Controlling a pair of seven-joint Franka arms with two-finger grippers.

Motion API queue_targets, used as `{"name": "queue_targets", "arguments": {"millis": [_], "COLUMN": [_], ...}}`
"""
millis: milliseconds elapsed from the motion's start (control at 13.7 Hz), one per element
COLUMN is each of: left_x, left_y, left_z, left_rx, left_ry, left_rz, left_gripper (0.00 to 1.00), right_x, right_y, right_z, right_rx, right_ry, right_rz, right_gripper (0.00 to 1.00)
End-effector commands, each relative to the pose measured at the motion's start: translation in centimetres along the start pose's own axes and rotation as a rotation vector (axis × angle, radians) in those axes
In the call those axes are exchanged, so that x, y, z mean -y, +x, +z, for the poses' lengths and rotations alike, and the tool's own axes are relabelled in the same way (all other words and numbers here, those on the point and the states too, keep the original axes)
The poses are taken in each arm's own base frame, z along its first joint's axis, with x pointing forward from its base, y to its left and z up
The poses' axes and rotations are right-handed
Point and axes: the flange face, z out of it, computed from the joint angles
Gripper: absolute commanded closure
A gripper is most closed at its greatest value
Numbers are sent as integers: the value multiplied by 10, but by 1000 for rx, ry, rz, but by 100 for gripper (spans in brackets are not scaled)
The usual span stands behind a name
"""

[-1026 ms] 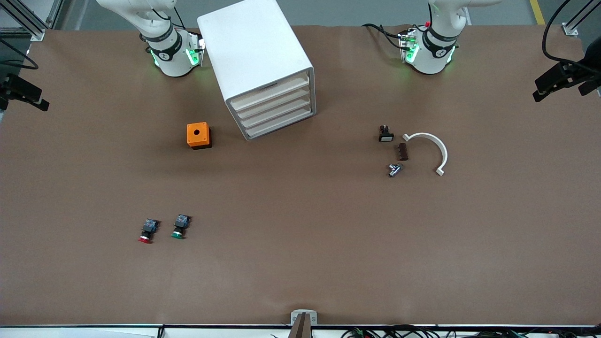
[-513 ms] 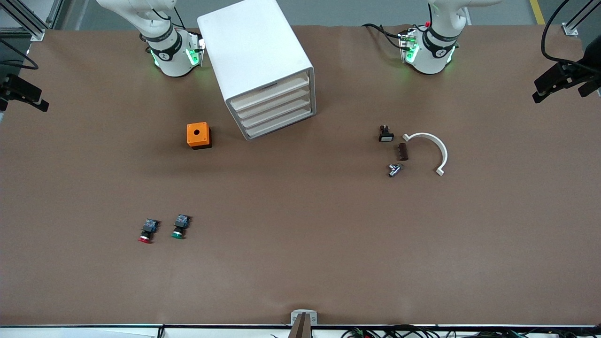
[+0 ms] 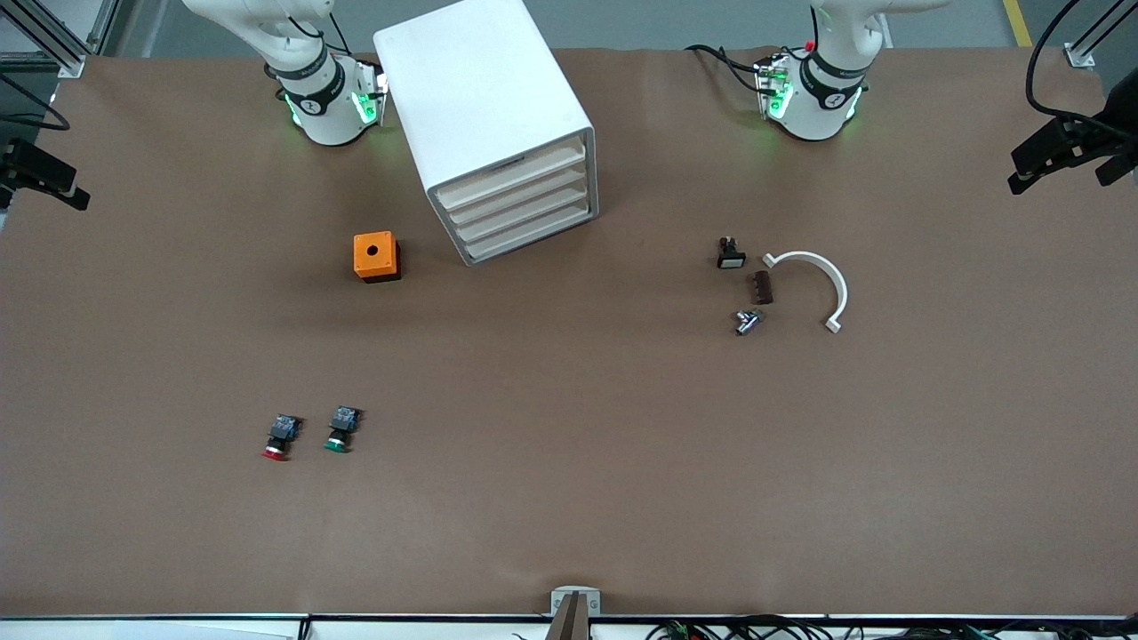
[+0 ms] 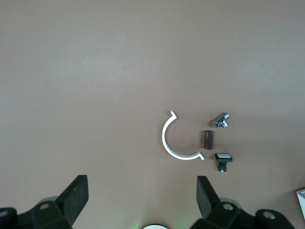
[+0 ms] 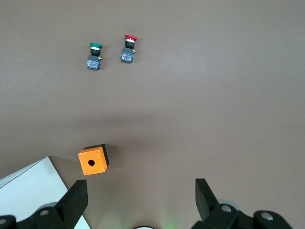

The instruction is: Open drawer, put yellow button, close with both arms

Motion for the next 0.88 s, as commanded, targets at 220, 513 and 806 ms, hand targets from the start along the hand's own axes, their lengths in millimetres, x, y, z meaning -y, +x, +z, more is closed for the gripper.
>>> {"name": "queue_targets", "arguments": {"millis": [220, 513, 806], "left_x": [1, 1, 0], "left_y": [2, 6, 10], "left_z": [-4, -7, -10], "left_rx": [-20, -28, -35], "left_ry": [11, 12, 10], "left_rz": [24, 20, 20], "left_gripper": [0, 0, 0], "right_x": [8, 9, 9], "right_y": [-11, -12, -12], "right_z": [-4, -4, -5], "right_rx": [-5, -7, -13], "right_ry": [-14, -14, -14], "right_rz": [3, 1, 1], "right_gripper": [0, 0, 0]}}
